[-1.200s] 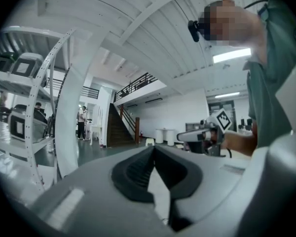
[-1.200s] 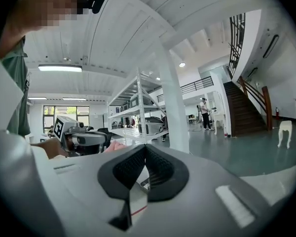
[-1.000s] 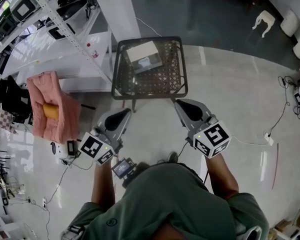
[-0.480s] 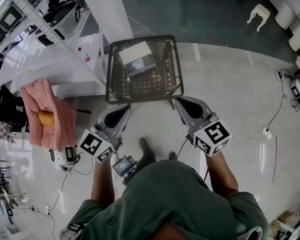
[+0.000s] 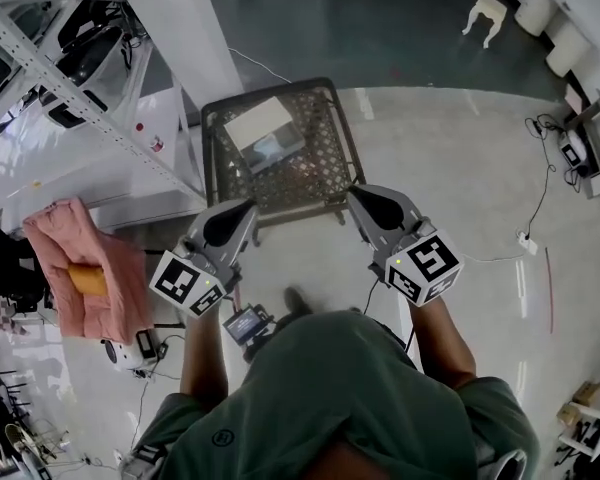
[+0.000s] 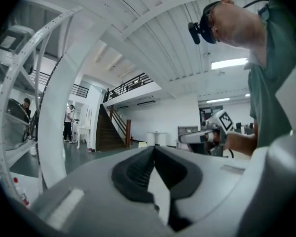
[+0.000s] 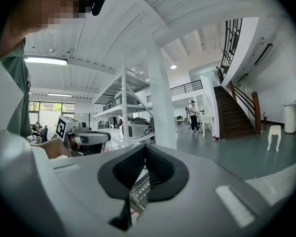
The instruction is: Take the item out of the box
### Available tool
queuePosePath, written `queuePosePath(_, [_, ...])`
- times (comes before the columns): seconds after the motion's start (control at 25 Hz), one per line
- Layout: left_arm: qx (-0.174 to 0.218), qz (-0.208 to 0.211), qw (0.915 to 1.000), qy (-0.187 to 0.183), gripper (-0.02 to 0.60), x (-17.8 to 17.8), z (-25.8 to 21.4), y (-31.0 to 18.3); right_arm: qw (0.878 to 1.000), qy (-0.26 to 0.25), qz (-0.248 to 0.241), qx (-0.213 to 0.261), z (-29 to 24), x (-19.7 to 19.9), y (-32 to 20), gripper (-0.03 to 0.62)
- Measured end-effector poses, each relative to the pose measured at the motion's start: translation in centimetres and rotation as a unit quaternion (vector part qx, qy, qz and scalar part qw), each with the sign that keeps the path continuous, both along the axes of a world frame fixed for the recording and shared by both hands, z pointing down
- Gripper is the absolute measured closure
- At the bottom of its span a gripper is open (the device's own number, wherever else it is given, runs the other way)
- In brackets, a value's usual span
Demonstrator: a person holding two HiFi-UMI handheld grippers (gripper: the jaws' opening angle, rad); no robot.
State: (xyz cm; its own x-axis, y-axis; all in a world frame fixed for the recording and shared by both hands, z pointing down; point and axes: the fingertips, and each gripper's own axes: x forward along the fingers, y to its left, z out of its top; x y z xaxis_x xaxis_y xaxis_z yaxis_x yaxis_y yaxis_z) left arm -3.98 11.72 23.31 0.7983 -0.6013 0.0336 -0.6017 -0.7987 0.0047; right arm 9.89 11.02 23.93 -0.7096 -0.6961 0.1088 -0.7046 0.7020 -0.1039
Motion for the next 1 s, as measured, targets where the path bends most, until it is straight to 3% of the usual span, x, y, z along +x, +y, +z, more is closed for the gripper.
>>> queuePosePath(0.24, [0.008,0.023,0.9996,0.014,0.580,-4.2,-0.1,-3.4,1.000,0.014,0.022,0.006,-0.1,-4.1,-2.5,0.589])
queuePosePath(0.52, [-0.003,0.015,0.9995,0.028,0.579,-7.6,0.9,-6.8,0.999,0.029,0.014,0.003,0.1,-7.7,-6.0,0.589])
queuePosePath(0.8, [-0.021,-0.016,0.9994,0.020,0.579,-7.2,2.4,-10.7,0.999,0.029,-0.013,-0.013,1.4,-6.8,-10.8,0.589])
queuePosePath(1.0, [-0.032,-0.052,0.9981,0.009,0.578,-4.9,2.6,-14.4,0.998,0.020,-0.054,-0.015,1.6,-5.1,-15.6,0.589])
